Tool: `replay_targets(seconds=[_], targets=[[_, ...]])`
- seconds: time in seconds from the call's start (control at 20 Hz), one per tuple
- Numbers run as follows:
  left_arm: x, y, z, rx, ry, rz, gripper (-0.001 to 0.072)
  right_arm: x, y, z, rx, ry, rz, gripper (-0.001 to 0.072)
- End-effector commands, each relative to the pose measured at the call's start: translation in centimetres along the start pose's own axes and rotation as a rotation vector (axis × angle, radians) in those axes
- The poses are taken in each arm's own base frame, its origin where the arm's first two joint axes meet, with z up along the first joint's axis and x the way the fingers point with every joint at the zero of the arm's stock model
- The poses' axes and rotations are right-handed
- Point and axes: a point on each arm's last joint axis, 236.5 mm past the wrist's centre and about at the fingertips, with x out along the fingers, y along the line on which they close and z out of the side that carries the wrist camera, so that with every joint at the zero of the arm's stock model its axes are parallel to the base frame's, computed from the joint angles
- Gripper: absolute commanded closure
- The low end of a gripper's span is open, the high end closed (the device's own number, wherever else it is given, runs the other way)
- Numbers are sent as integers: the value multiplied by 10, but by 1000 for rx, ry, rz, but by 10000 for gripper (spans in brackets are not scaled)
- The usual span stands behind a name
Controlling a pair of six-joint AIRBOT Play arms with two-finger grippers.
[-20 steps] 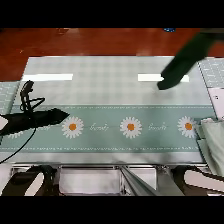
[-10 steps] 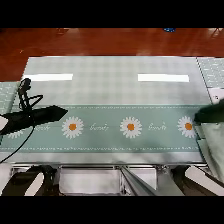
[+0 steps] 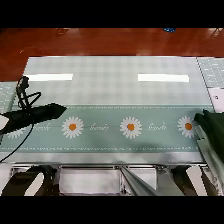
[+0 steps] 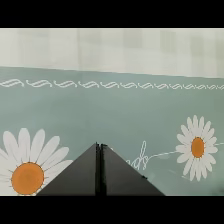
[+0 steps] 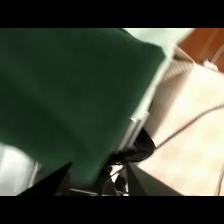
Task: Fold the shirts.
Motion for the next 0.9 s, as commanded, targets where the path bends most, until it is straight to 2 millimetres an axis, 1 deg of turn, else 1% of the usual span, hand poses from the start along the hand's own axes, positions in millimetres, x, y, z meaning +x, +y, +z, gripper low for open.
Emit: replay_targets(seconds=[0.0,0.05,0.1,0.15,0.2,0.25,0.3,0.35,0.4,0.45,0.5,0.55,0.6,0.65,0.7,0.75,0.8,0.85], targets=[[8,9,7,-20,-16,21,689,21,-13,-7,48,32,-64,298],[12,13,11,-28,-22,29,690,22,-8,1,45,9,-54,302],[14,13,15,-31,-27,30,690,23,0,13,30,-33,-36,319],[16,12,26,-27,-50,34,690,23,15,27,3,-79,-2,400],[17,9,42,-11,-78,35,690,22,44,38,-49,-121,78,567],[14,1,63,16,-97,27,691,16,84,47,-114,-163,198,689],[10,-11,86,47,-113,11,690,-2,139,57,-190,-224,364,686],[3,-28,113,82,-127,-14,691,-29,194,60,-262,-283,527,686],[-7,-49,143,129,-147,-40,691,-66,247,57,-352,-348,682,686],[-18,-72,173,181,-170,-71,691,-107,299,43,-461,-408,818,686],[-29,-97,199,232,-193,-101,691,-142,341,21,-575,-456,909,686],[-37,-119,218,276,-210,-130,691,-170,378,-8,-705,-500,962,686],[-42,-136,230,294,-214,-147,691,-187,408,-42,-826,-519,989,686],[-42,-148,232,302,-195,-151,691,-192,432,-75,-934,-513,993,686],[-35,-152,219,310,-138,-138,691,-187,450,-105,-1023,-498,982,686],[-19,-145,193,340,-50,-84,691,-173,462,-132,-1112,-484,946,686],[2,-126,165,366,38,7,691,-151,470,-149,-1218,-497,852,686],[23,-101,141,396,106,106,691,-122,472,-152,-1288,-510,707,686]])
